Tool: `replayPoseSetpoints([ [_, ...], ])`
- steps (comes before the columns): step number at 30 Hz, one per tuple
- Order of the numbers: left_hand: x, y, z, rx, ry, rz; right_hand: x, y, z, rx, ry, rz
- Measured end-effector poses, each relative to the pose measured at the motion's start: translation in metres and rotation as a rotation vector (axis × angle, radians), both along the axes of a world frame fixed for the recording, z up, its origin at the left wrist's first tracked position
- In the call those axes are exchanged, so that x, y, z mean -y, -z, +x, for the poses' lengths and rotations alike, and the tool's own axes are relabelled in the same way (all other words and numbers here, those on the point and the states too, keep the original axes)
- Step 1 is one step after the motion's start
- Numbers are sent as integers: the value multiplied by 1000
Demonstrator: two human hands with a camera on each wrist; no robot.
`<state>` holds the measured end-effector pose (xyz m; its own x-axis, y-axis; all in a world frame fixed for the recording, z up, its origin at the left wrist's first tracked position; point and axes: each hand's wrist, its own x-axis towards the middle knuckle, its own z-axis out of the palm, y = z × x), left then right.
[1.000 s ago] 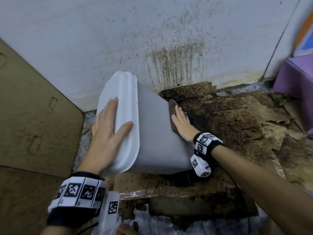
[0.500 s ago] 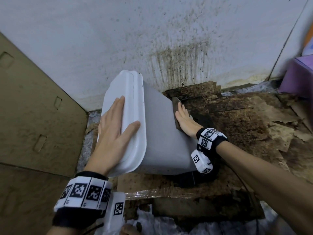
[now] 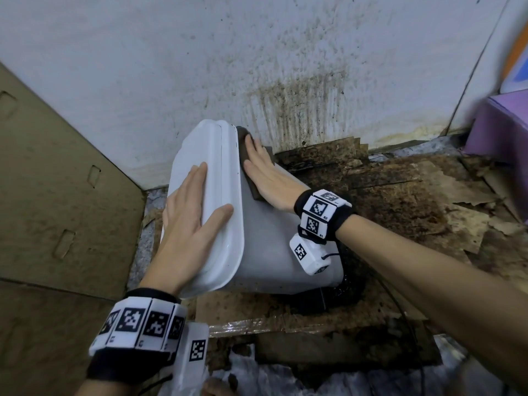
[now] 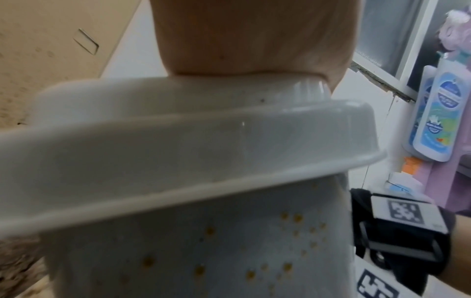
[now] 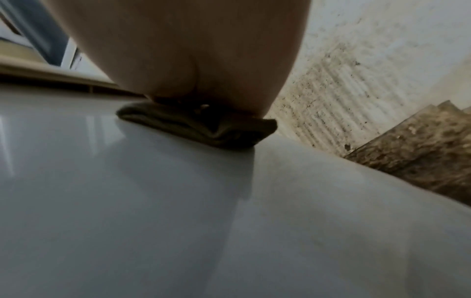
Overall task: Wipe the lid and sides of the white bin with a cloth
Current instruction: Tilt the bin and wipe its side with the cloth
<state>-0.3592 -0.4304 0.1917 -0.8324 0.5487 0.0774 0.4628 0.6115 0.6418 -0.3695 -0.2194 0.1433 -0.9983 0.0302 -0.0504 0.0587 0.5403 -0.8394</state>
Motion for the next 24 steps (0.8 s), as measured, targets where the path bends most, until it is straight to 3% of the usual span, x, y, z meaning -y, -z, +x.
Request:
replayPoseSetpoints([
  [6,-2,-1,1,-1,-6,14,-10,43,17,-29,69,3],
  [13,1,0,0,14,-19,18,-39,96,63,321,221,-119],
  [19,-1,-1,1,11,-18,21,-33,102,73,358,292,-163],
  [24,-2,0,0,0,-18,8,-8,78,81,292,265,-111],
])
